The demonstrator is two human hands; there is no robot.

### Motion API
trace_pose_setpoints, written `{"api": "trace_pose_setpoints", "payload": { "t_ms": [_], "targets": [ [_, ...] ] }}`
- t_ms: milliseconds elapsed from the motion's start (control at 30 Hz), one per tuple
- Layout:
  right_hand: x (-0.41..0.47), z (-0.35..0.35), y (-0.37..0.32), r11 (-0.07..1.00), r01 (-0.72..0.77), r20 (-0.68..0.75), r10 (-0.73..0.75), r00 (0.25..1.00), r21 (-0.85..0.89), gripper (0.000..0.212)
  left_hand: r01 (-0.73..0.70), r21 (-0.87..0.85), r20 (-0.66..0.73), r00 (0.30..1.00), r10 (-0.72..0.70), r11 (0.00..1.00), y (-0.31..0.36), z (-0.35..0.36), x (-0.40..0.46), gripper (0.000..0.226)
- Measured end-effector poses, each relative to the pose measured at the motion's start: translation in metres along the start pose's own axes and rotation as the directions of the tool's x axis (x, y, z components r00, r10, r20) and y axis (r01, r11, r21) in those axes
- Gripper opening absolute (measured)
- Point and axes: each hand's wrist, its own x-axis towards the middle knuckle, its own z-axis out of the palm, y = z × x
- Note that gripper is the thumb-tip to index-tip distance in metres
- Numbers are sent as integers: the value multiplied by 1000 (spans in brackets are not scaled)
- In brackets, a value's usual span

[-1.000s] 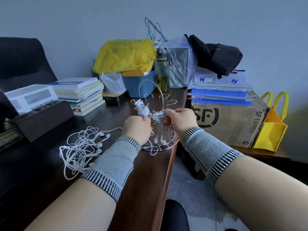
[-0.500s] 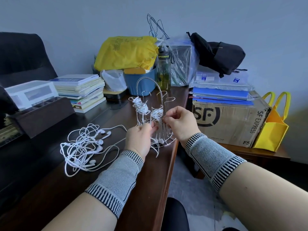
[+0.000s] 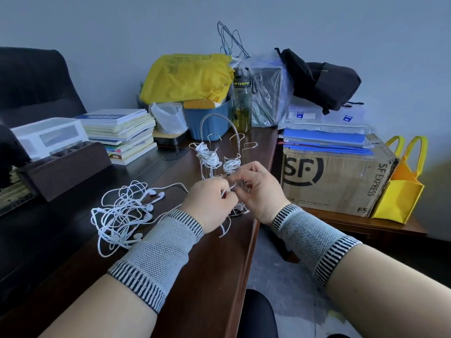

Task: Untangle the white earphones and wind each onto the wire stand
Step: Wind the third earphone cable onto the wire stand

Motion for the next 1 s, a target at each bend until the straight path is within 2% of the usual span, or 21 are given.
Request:
{"api": "trace_pose_setpoints", "payload": {
  "t_ms": [67,133,200,267,333,400,467,567,700,767,900,1000],
  "targets": [
    [1,-1,2,996,-64,-57,67,996,61,12,45,35,31,998,-46,998,-4,-10,0,25],
    [3,-5,2,975,-146,-71,160,985,170,17,139,-25,98,986,-136,990,-11,-20,-1,25],
    [5,-8,0,910,-243,-36,270,962,337,21,238,-46,132,964,-230,970,-22,-28,-2,23],
    [6,-10,-1,831,-307,6,344,939,463,18,292,65,135,945,-298,954,-31,-36,-2,22],
    [8,-9,0,779,-351,19,401,916,520,15,252,303,151,939,-308,919,-31,-41,-3,20],
    [9,-7,0,742,-389,28,448,894,547,12,189,388,160,950,-268,902,-23,-42,-3,37],
    [10,-5,-1,739,-406,23,468,883,538,12,145,296,164,966,-199,944,-7,-41,-2,52],
    [11,-6,-3,750,-424,38,472,881,507,13,132,59,154,978,-139,990,19,-35,3,43],
    [10,-10,-6,752,-410,68,441,895,517,9,144,-42,185,974,-134,989,29,-17,11,48],
    [10,-10,-7,751,-418,65,451,890,511,11,224,-195,242,955,-175,955,23,-11,14,46],
    [13,-9,-8,789,-430,34,463,885,439,22,333,-423,322,924,-204,843,21,-9,14,17],
    [12,-9,-9,783,-434,39,467,883,446,20,409,-571,359,904,-232,711,26,-12,14,15]
  ]
}}
